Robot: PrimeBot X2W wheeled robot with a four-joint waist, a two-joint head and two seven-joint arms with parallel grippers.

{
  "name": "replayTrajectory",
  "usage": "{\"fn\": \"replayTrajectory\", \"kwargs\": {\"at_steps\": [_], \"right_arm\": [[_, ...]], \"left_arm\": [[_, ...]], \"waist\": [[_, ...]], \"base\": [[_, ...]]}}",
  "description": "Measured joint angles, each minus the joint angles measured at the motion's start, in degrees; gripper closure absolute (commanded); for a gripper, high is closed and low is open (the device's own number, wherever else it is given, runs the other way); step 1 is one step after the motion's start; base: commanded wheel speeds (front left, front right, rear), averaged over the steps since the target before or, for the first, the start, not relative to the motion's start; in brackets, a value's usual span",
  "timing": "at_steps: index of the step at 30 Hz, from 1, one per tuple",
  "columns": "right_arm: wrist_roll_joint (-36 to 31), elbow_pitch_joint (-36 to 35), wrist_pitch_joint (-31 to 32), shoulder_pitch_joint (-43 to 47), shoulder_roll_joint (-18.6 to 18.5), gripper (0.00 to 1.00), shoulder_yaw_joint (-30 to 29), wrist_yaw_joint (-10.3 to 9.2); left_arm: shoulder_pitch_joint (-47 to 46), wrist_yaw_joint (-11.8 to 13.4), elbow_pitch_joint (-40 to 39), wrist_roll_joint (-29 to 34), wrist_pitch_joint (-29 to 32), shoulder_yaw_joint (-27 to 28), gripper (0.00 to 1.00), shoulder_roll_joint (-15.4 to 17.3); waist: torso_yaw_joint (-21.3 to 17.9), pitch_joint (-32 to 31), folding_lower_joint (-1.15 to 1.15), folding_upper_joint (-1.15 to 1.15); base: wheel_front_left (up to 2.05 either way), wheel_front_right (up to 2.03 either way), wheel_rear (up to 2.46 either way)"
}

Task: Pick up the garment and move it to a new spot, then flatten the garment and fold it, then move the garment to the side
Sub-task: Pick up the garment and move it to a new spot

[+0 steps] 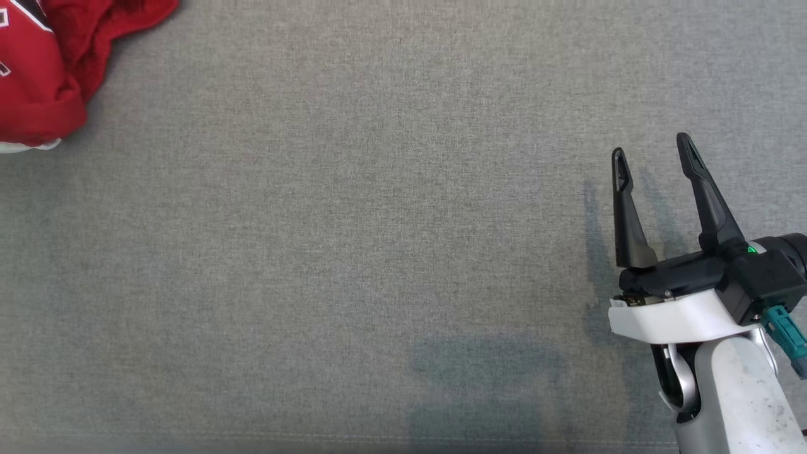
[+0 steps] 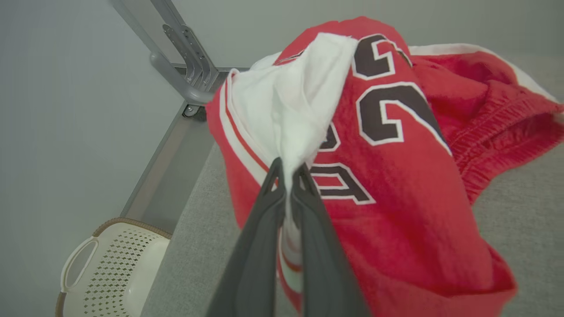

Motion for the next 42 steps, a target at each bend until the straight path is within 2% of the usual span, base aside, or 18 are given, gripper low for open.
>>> {"fn": "replayTrajectory", "kwargs": {"at_steps": [9, 20, 31, 37, 42], "right_arm": [[3.9, 2.9, 0.0, 0.2, 0.0, 0.00, 0.8, 0.00], [7.0, 4.7, 0.0, 3.1, 0.0, 0.00, 0.2, 0.00], [8.5, 5.2, 0.0, 3.9, 0.0, 0.00, -0.6, 0.00], [9.8, 5.3, 0.0, 3.8, 0.0, 0.00, -0.5, 0.00], [10.6, 5.4, 0.0, 3.5, 0.0, 0.00, -0.7, 0.00]], "left_arm": [[-4.0, 0.0, -4.2, 0.8, -3.3, -4.1, 1.00, 3.5], [-5.4, 0.0, -16.9, -1.2, 0.0, -12.6, 1.00, 2.7], [-7.4, 0.0, -29.4, -3.1, 2.3, -19.2, 1.00, -3.7], [-2.8, 0.5, -30.5, -4.3, 0.9, -22.2, 1.00, -10.2], [2.6, 1.2, -28.3, -5.2, -5.3, -24.4, 1.00, -17.4]], "waist": [[-1.1, -7.2, -0.01, 0.00], [-4.4, -17.0, -0.01, 0.00], [-10.8, -21.1, -0.01, 0.00], [-13.9, -21.0, -0.01, 0.00], [-15.8, -19.4, -0.01, 0.00]], "base": [[0.00, 0.00, 0.00], [0.00, 0.00, 0.00], [0.00, 0.00, 0.00], [0.00, 0.00, 0.00], [0.00, 0.00, 0.00]]}}
